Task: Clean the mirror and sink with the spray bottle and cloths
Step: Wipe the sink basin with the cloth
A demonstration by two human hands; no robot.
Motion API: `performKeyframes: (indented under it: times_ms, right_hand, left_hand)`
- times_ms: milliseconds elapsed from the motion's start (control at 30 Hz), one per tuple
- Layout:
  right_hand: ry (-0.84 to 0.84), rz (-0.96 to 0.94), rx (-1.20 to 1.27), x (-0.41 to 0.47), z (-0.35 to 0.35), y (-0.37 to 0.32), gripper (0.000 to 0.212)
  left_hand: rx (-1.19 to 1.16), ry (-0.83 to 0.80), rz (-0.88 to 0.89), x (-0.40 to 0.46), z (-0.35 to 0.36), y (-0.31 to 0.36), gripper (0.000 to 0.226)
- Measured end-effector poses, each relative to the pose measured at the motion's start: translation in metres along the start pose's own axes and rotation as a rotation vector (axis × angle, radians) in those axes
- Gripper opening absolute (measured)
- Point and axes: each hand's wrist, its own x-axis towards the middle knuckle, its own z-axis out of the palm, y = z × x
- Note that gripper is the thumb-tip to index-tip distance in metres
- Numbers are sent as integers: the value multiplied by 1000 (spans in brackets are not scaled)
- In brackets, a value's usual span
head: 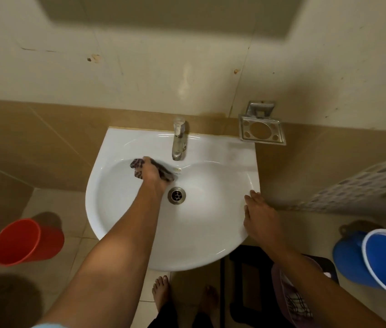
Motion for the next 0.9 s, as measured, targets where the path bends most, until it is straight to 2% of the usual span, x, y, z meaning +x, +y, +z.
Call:
performKeyframes:
  times_ms: [200, 300, 500, 600, 733, 767, 867, 900]
  right_hand:
    - [2, 11, 5, -1, 3, 0, 36]
    - [0, 2, 3, -2, 2, 0, 35]
    - [-17, -14, 5, -4, 0, 1, 36]
    - [-36, -13, 6, -5, -2, 1, 37]
    - [-41, -16, 25, -7, -6, 2, 38]
    - [-46, -19, 25, -7, -7, 2, 38]
    - [-60, -32, 39, -8, -10, 3, 38]
    - [-64, -38, 46, -9, -11, 4, 38]
  left_hand:
    - [42, -87, -31, -3, 29, -38, 48]
    - [61, -81, -48, -5, 36, -49, 54]
    - [36, -83, -69, -1, 51, -63, 38]
    - [-23, -102, -107, 5, 59, -77, 53]
    - [176, -194, -73, -4, 74, -94, 65]
    - [266, -224, -33, 13, 74, -106, 75]
    - [586, -192, 21, 131, 73, -175, 141]
    - [709, -189, 69, 143, 70, -189, 147]
